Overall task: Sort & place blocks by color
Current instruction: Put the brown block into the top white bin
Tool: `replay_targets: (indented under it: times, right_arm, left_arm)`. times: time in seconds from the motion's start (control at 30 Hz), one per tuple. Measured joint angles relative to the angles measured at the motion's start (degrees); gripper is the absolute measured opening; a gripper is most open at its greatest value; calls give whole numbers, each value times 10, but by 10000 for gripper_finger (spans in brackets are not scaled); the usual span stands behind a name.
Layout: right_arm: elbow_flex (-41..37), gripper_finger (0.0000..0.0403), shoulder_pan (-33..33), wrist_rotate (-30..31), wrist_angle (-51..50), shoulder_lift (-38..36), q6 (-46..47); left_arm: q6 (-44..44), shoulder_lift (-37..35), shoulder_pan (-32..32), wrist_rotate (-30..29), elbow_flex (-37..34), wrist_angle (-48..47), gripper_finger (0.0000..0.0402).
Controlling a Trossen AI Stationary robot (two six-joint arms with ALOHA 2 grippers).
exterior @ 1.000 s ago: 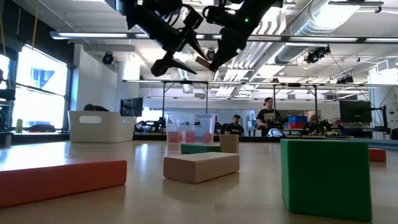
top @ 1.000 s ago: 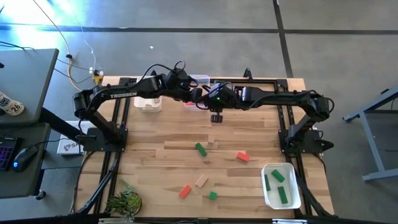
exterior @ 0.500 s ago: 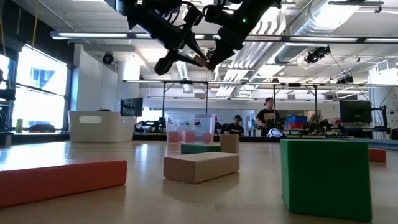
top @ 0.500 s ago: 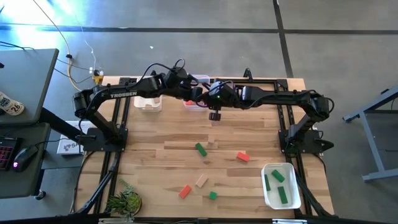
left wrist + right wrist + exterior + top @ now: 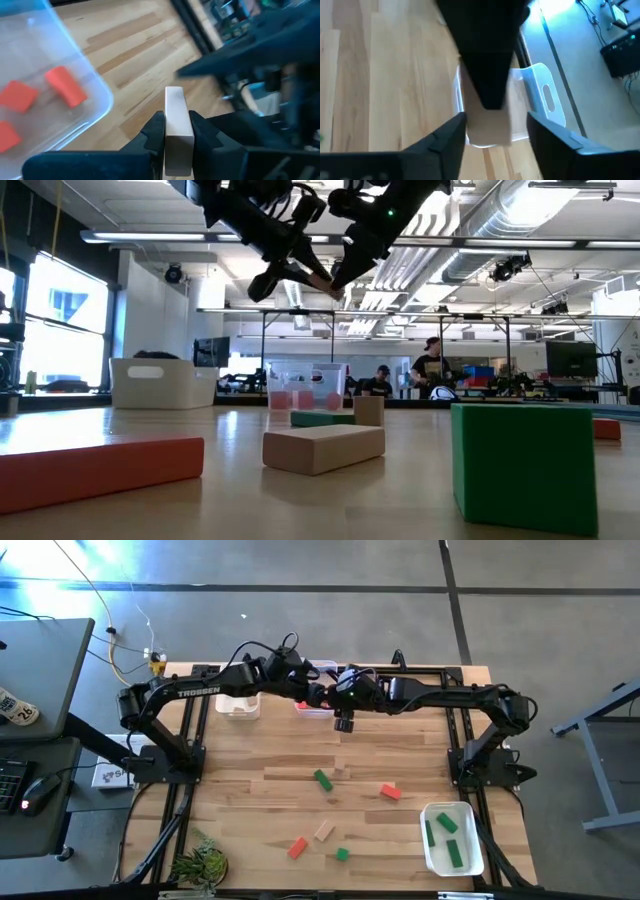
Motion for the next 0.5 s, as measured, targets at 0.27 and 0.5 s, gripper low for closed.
replay_targets:
  times: [0.27, 0.5]
  right_arm:
    - [0, 240, -1, 39, -3, 0, 58]
    - [0, 242, 0, 20, -5, 0, 105]
  left_arm:
    - [60, -27, 27, -21, -1, -102, 34]
    - [114, -78, 43, -152, -1, -252, 34]
